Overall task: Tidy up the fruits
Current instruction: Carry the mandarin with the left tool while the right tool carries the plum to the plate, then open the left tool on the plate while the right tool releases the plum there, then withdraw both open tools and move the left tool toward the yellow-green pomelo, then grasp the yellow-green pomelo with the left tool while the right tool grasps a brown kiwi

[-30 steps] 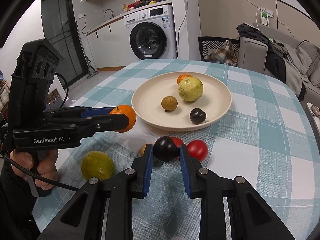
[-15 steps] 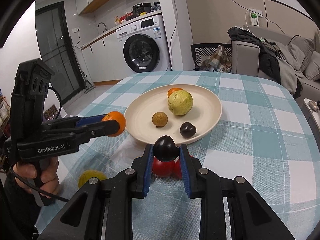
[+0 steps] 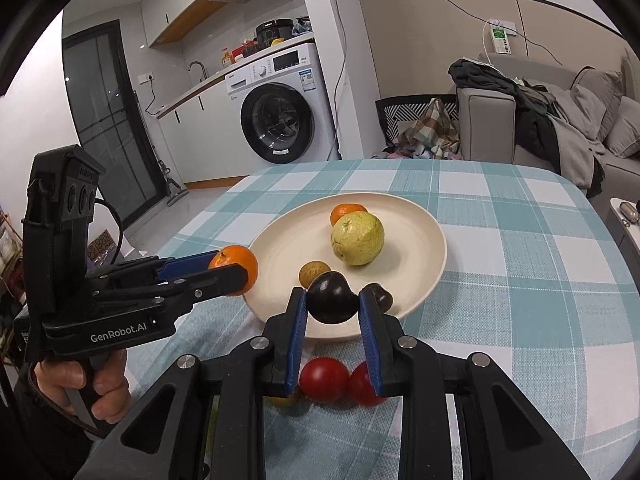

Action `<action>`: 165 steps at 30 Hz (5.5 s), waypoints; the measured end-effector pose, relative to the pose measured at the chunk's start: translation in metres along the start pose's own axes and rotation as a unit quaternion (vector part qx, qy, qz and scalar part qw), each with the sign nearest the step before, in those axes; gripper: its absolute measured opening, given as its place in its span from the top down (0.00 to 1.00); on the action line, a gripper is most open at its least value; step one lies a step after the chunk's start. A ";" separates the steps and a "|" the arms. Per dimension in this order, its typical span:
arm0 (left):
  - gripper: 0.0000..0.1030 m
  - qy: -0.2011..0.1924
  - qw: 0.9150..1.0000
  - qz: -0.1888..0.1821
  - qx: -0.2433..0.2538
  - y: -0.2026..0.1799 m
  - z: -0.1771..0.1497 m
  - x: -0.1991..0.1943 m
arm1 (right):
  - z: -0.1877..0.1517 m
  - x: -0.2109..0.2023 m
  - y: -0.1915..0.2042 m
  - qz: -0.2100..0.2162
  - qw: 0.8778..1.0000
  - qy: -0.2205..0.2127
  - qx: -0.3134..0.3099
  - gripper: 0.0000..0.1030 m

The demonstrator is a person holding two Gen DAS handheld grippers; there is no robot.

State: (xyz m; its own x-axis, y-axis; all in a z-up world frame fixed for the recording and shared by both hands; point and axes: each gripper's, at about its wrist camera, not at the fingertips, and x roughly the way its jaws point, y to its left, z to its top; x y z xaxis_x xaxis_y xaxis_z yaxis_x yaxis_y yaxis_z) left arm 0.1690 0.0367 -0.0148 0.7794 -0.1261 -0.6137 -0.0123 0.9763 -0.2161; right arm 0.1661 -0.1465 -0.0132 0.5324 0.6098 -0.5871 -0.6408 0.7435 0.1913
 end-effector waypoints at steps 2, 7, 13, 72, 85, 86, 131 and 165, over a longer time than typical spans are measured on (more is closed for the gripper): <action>0.63 0.000 1.000 0.002 -0.001 0.002 0.002 0.002 | 0.001 0.003 -0.001 0.001 1.000 0.003 0.003 0.74; 0.63 0.000 1.000 0.015 0.001 0.005 0.003 0.007 | 0.003 0.008 -0.003 0.002 1.000 0.009 0.004 0.74; 0.63 0.004 1.000 0.026 0.006 0.005 0.003 0.015 | 0.004 0.014 -0.005 0.004 1.000 0.018 0.007 0.74; 0.21 0.019 0.997 0.062 0.050 -0.014 -0.004 0.027 | 0.000 0.023 -0.004 -0.016 0.999 0.038 -0.007 0.38; 0.01 0.009 0.998 0.047 0.039 -0.015 -0.017 -0.017 | -0.007 -0.008 -0.020 -0.018 0.999 0.024 0.012 0.00; 0.01 0.006 0.998 0.045 0.040 -0.016 -0.019 -0.021 | -0.009 -0.010 -0.019 -0.023 0.999 0.026 0.009 0.00; 0.04 0.098 0.992 -0.015 0.077 -0.054 -0.084 -0.041 | -0.039 -0.027 -0.013 -0.029 0.997 0.068 -0.005 0.00; 0.50 0.108 0.987 -0.062 0.102 -0.061 -0.090 -0.044 | -0.041 -0.022 -0.013 -0.037 0.997 0.072 -0.010 0.00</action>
State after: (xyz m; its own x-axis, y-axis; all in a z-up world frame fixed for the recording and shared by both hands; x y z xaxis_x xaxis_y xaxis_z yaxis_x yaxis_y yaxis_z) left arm 0.0789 -0.0330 -0.0426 0.6156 -0.2601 -0.7439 0.2193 0.9632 -0.1553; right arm 0.1406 -0.1810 -0.0350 0.4942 0.5065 -0.7065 -0.6143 0.7786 0.1285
